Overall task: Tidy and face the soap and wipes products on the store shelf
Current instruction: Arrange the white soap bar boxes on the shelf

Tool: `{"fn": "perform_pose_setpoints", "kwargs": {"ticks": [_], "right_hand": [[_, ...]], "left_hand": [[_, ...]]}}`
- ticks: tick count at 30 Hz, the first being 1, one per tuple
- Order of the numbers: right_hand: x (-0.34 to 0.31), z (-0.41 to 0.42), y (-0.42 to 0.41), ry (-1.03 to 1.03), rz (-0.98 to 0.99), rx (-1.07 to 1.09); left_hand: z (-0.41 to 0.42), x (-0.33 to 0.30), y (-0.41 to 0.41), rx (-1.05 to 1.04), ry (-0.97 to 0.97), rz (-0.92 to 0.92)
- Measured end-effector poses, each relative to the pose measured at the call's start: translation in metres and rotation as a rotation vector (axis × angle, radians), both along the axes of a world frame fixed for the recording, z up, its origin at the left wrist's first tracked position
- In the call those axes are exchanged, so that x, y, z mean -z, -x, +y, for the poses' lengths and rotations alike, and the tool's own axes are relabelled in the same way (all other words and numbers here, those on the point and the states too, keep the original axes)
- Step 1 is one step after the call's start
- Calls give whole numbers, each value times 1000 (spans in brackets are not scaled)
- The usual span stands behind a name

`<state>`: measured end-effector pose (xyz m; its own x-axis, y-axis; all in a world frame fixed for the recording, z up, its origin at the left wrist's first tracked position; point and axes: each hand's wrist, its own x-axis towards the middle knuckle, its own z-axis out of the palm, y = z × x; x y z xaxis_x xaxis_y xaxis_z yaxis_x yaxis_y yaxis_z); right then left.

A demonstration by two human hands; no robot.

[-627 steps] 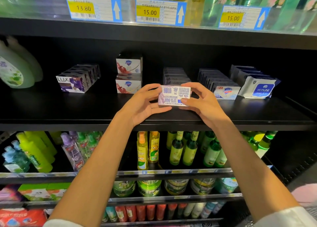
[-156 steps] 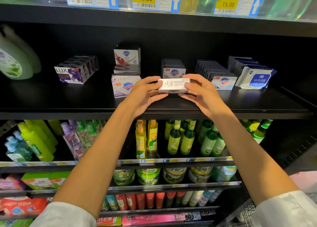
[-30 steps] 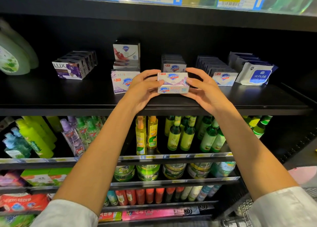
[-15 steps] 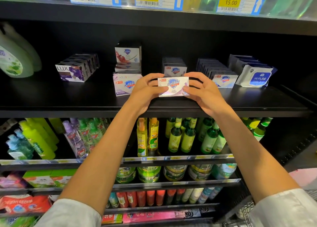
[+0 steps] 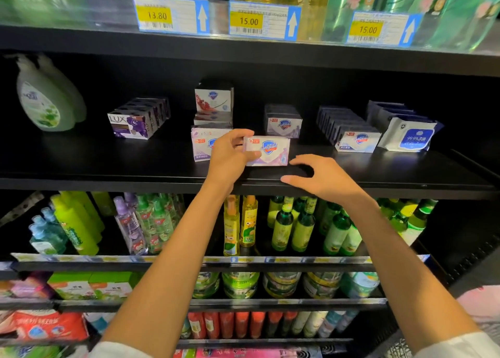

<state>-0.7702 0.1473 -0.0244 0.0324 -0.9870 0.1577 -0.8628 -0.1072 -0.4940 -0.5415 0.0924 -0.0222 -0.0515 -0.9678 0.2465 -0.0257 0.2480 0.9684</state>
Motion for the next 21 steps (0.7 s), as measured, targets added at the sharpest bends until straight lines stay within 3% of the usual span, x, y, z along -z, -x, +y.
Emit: {"fn": "perform_pose_setpoints", "kwargs": {"ticks": [10, 21], "right_hand": [[0, 1, -1, -12, 78, -30], [4, -2, 1, 11, 66, -24]], "left_hand": [[27, 12, -79, -168, 124, -209], [10, 12, -88, -348, 254, -511]]}}
